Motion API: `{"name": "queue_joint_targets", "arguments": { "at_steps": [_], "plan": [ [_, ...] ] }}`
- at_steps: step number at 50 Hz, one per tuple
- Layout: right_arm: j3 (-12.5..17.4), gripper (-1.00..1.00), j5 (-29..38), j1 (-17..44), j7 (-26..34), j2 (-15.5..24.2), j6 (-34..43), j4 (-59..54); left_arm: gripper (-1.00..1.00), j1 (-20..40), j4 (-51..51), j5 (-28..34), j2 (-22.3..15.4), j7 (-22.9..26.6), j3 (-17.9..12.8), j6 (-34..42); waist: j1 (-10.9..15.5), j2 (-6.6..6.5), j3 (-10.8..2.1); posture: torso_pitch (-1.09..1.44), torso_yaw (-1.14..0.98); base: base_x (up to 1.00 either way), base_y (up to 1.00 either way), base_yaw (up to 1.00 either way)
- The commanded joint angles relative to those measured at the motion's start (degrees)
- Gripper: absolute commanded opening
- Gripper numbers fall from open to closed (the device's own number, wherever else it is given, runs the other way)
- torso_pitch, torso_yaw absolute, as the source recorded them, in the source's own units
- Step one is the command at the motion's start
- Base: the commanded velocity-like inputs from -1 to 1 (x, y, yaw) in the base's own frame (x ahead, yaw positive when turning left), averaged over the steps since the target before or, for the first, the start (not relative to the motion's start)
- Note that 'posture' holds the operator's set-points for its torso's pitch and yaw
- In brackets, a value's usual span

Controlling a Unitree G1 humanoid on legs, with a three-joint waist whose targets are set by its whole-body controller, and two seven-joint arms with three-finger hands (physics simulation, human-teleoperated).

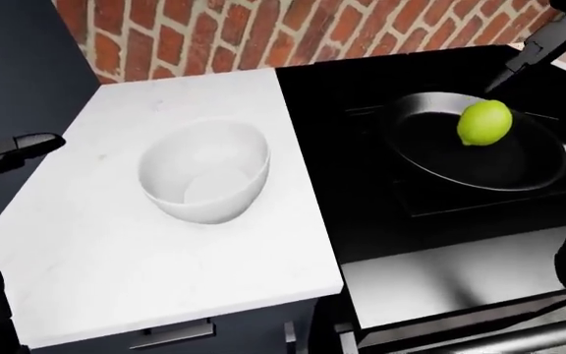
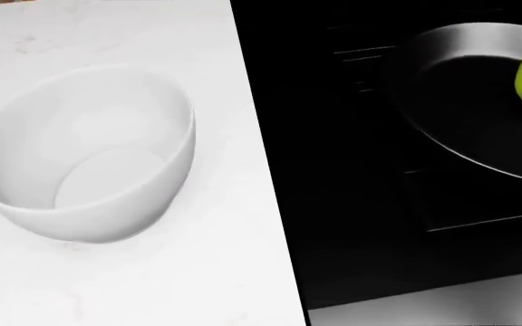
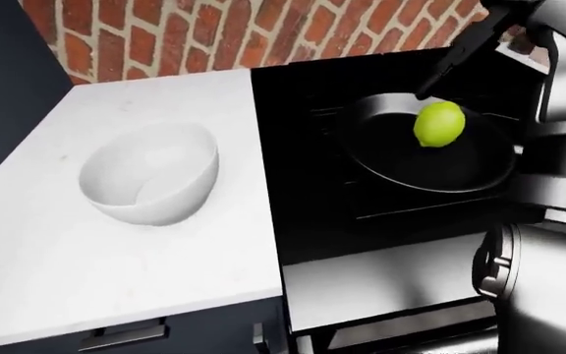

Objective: Pick the lemon from the pan and place it in the bowl.

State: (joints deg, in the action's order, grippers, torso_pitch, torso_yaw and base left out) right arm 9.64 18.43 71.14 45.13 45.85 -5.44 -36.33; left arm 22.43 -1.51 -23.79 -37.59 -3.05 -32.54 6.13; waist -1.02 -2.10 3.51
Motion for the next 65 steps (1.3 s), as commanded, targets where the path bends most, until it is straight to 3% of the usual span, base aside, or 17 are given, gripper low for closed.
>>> {"name": "queue_joint_targets", "arguments": {
  "at_steps": [1,13,17,29,40,65],
  "plan": [
    [0.42,1.0,1.46,3.06,1.82,1.12,-5.42,0.41,1.0,1.33,-2.02,-0.32,-1.5,-0.11,-1.14,-1.02,-0.03,-0.01,-1.71,0.0,0.0,0.0,0.0,0.0],
    [-3.84,1.0,14.85,14.92,0.05,0.61,-28.04,-21.49,1.0,1.25,-2.42,-1.82,-1.69,-0.72,-1.59,0.18,-0.44,-0.33,-1.49,0.0,0.0,0.0,0.0,0.0],
    [-4.41,1.0,18.85,15.99,-0.26,0.12,-30.65,-24.6,1.0,1.22,-2.55,-1.99,-1.72,-0.8,-1.6,0.2,-0.45,-0.35,-1.38,0.0,0.0,0.0,0.0,0.0],
    [-5.54,1.0,27.18,18.27,0.58,-0.97,-34.3,-29.42,1.0,1.18,-2.56,-2.28,-1.74,-0.87,-1.56,0.29,-0.41,-0.31,-1.31,0.0,0.0,0.0,0.0,0.0],
    [-7.51,1.0,37.09,17.23,-6.72,-1.71,-40.14,-33.45,1.0,1.02,-2.11,-2.43,-1.57,-0.86,-1.64,-0.15,-0.32,-0.3,-1.46,0.0,0.0,0.0,0.0,0.0],
    [-7.21,1.0,42.91,17.15,-5.74,-1.19,-40.97,-35.2,1.0,0.42,-2.22,-2.71,-1.7,-0.82,-2.09,-0.26,-0.11,-0.05,-1.62,0.0,0.0,0.0,0.0,0.0]
  ]
}}
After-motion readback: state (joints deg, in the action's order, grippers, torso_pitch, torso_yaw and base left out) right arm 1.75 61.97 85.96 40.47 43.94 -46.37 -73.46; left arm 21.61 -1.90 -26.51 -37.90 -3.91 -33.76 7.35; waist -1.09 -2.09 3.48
